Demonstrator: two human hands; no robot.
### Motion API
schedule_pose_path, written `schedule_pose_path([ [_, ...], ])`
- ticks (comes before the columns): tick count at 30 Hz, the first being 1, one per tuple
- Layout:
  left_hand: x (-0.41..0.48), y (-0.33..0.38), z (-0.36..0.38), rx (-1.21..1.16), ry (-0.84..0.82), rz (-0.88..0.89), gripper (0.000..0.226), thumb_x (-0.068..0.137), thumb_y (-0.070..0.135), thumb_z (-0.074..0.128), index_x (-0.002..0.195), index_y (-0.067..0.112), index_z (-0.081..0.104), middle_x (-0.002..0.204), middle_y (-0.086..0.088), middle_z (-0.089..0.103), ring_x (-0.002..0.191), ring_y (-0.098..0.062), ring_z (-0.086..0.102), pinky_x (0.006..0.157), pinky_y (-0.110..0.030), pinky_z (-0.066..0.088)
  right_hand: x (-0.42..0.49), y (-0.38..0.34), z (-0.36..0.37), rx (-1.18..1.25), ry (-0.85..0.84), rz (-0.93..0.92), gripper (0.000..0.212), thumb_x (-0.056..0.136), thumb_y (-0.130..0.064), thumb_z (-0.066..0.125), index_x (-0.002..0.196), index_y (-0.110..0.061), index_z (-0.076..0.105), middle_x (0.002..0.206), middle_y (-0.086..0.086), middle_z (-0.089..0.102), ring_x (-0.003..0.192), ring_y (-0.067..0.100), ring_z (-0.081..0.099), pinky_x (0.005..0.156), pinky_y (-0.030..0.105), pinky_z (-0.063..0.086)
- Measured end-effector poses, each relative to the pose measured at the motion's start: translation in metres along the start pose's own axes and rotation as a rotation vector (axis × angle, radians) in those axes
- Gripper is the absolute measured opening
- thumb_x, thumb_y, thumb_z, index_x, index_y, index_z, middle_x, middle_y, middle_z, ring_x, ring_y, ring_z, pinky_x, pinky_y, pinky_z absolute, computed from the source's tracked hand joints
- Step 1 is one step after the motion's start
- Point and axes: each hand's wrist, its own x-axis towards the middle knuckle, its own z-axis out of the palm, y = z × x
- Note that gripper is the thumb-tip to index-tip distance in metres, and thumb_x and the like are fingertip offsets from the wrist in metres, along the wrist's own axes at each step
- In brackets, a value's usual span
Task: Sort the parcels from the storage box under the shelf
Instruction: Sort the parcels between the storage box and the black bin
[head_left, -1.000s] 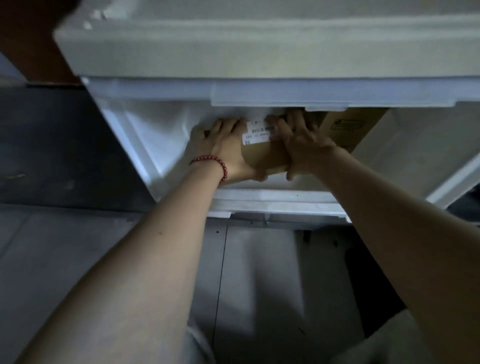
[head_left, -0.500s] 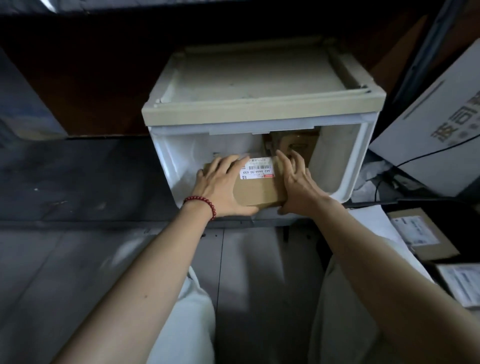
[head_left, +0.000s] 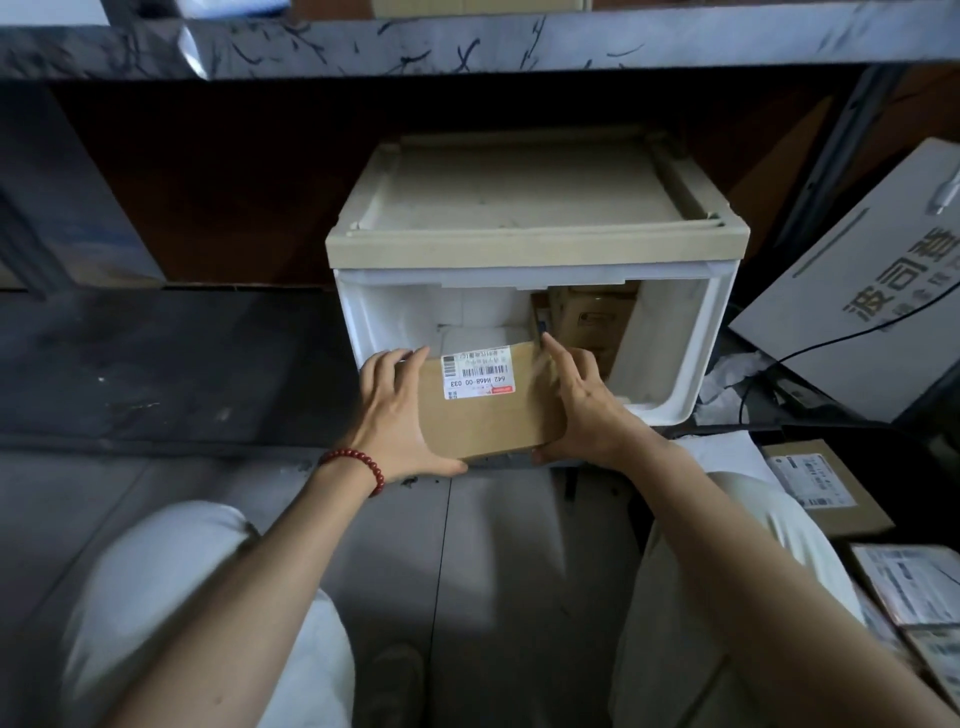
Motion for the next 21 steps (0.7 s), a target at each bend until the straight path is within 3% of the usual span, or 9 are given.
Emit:
schedule_pose_path([
  [4,-0.006,-0.007,0.000,-0.052,0.032,0.032,0.129,0.038,0.052,0.084,0.146,0.020,0.023,0.141,0.000,0.017,0.135,-0.018,0.011,0.111,-0.029,0.022,0.003,0.001,0.004,-0.010,0.014,-0.064,0.121,0.060,-0.016,0.088,0.151,-0.016,0.008,0.150,0.009,0.009,0.132,0.027,0.033,0.106,0.028,0.036],
  [8,-0.007,-0.009,-0.005,-0.176,0.037,0.104,0.107,0.047,0.049,0.082,0.139,0.028,0.034,0.139,0.008,0.025,0.131,-0.014,0.027,0.108,-0.028,0.029,0.012,0.006,0.004,0.008,0.013,-0.037,0.102,0.064,-0.021,0.086,0.147,-0.018,0.028,0.145,0.007,0.030,0.119,0.019,0.043,0.090,0.009,0.028],
  [11,-0.008,-0.009,-0.005,-0.268,0.076,0.126,0.081,0.053,0.042,0.083,0.126,0.031,0.049,0.127,0.014,0.041,0.118,-0.006,0.044,0.101,-0.020,0.034,0.016,0.009,0.003,0.044,0.058,-0.018,0.092,0.067,-0.022,0.084,0.145,-0.020,0.036,0.138,0.007,0.039,0.122,0.022,0.045,0.094,0.014,0.030],
  [14,-0.005,-0.013,-0.005,-0.356,0.118,0.062,0.061,0.058,0.036,0.084,0.113,0.036,0.057,0.114,0.020,0.054,0.106,0.006,0.050,0.089,-0.005,0.036,0.018,0.009,0.000,0.112,0.127,-0.014,0.079,0.068,-0.016,0.084,0.138,-0.017,0.048,0.132,0.008,0.047,0.115,0.024,0.055,0.102,0.027,0.042],
  [17,0.000,-0.016,-0.005,-0.409,0.115,0.014,0.065,0.057,0.035,0.087,0.113,0.040,0.055,0.115,0.019,0.052,0.106,0.010,0.047,0.085,0.001,0.030,0.019,0.011,-0.001,0.153,0.135,-0.017,0.075,0.066,-0.012,0.086,0.133,-0.014,0.052,0.130,0.007,0.050,0.110,0.022,0.058,0.096,0.032,0.049],
  [21,0.005,-0.016,-0.003,-0.408,0.157,0.005,0.069,0.053,0.032,0.089,0.112,0.038,0.052,0.120,0.016,0.045,0.109,0.013,0.040,0.087,0.004,0.025,0.022,0.013,0.001,0.225,0.163,-0.003,0.073,0.065,-0.007,0.086,0.127,-0.012,0.050,0.128,0.006,0.054,0.106,0.019,0.059,0.086,0.026,0.052],
])
